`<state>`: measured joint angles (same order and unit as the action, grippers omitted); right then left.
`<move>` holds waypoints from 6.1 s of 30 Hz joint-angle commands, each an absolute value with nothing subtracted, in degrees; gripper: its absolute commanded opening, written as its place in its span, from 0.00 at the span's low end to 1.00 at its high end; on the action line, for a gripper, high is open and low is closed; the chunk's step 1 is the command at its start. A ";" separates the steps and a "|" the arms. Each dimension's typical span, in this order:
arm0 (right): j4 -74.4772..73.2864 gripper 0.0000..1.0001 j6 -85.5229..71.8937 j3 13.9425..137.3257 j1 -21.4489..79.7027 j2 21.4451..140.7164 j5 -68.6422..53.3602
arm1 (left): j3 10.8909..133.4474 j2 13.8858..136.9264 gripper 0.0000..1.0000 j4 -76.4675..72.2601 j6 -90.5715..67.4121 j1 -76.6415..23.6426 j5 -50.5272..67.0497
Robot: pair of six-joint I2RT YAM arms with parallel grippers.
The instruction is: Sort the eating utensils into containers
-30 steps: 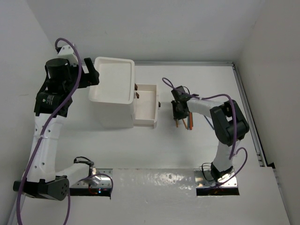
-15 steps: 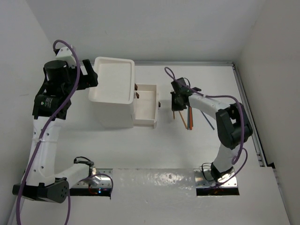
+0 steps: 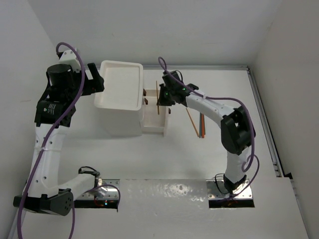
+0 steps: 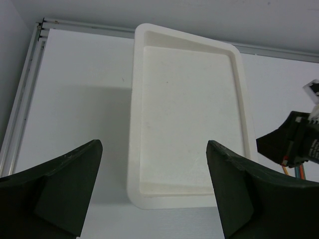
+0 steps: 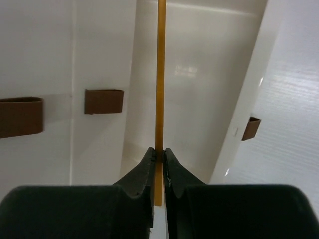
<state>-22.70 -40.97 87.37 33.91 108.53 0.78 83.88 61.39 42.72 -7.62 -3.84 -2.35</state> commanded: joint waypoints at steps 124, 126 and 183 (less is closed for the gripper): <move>-40.26 0.27 -1.39 69.43 -5.19 113.90 -0.18 | 83.41 63.99 0.84 39.99 -8.35 -4.75 -0.26; -39.90 0.22 -2.28 69.35 -5.19 114.34 -0.18 | 83.32 63.98 0.84 39.90 -8.35 -4.75 -0.26; -32.61 0.33 -32.08 64.26 22.95 93.26 10.20 | 82.35 63.37 0.84 40.34 -8.52 -4.92 -0.35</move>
